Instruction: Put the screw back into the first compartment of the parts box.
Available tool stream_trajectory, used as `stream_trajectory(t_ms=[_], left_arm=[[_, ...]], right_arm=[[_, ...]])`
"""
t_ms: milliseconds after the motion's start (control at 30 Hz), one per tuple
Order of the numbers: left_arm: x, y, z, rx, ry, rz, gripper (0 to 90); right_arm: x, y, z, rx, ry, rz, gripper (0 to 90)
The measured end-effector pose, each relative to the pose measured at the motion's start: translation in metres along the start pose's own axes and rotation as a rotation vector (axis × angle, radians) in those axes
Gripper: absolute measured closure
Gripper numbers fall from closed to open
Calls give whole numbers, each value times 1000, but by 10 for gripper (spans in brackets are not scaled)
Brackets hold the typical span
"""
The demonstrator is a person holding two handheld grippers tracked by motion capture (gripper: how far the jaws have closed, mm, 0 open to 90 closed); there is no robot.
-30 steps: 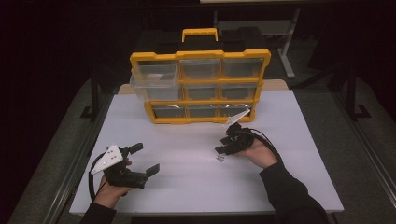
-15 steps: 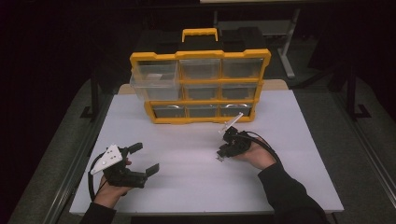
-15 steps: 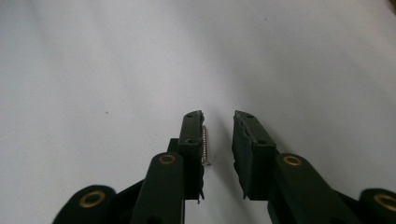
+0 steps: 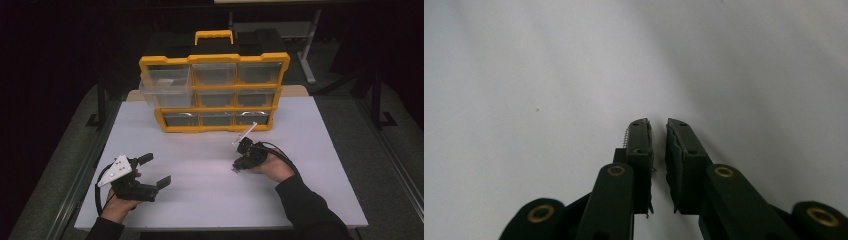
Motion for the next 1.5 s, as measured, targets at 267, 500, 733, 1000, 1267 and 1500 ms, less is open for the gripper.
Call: stream_trajectory(t_ms=[267,500,733,1000,1267,1500], left_arm=[[0,0,0,-2,-4,-1,0],[0,-1,1,-10,3,7,0],[1,-1,2,-14,-3,6,0],[1,0,3,-20,8,8,0],[1,0,3,-18,4,4,0],[1,0,2,-16,12,6,0]], right_arm=[[0,-1,-1,-10,14,-19,850],[1,-2,-3,-29,28,-32,870],[1,-2,-1,-14,23,-34,879],[2,-1,0,3,33,-36,879],[7,6,-1,8,27,-26,879],[11,10,-1,16,28,-18,879]])
Point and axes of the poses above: each handheld gripper's, and its own axes: y roughly backward along the jaws, x roughly out of its top, z roughly to its right, the point moved 3 cm from there along -y, roughly forward along the jaws, and after that the axes turned 13 degrees about y, right-handed, at the moved point
